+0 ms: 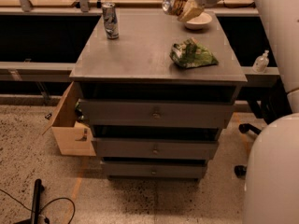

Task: Place orange can into paper bowl

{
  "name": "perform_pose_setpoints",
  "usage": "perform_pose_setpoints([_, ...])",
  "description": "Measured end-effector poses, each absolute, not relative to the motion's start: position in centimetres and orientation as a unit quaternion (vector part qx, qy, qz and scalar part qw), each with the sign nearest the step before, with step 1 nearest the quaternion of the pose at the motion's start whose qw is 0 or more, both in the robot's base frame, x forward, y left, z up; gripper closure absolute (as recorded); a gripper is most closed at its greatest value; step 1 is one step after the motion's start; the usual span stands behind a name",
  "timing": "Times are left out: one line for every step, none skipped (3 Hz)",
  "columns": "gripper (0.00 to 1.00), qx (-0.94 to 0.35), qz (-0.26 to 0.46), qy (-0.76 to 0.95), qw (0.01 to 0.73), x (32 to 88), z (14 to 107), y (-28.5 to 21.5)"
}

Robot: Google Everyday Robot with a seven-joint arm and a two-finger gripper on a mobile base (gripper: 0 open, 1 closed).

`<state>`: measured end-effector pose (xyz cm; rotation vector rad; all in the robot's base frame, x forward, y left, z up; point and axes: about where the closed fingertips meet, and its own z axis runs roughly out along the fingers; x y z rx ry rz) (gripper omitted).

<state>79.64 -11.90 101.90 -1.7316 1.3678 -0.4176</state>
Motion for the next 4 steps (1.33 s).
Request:
perform_pose_setpoints([1.00,-0.665,-0.198,0.568,0.444,81.7,101.6,-13.5])
perform_pose_setpoints([1.00,-0.589,-0.252,0.607,0.470,86.3,101.5,-17.6])
perform_pose_setpoints([1.00,-0.501,-0.267,0.648,0.508,90.1,101.4,-21.6])
perform_pose_setpoints([1.00,-0.405,-0.228,0.677,0.570,92.5,101.0,-24.2])
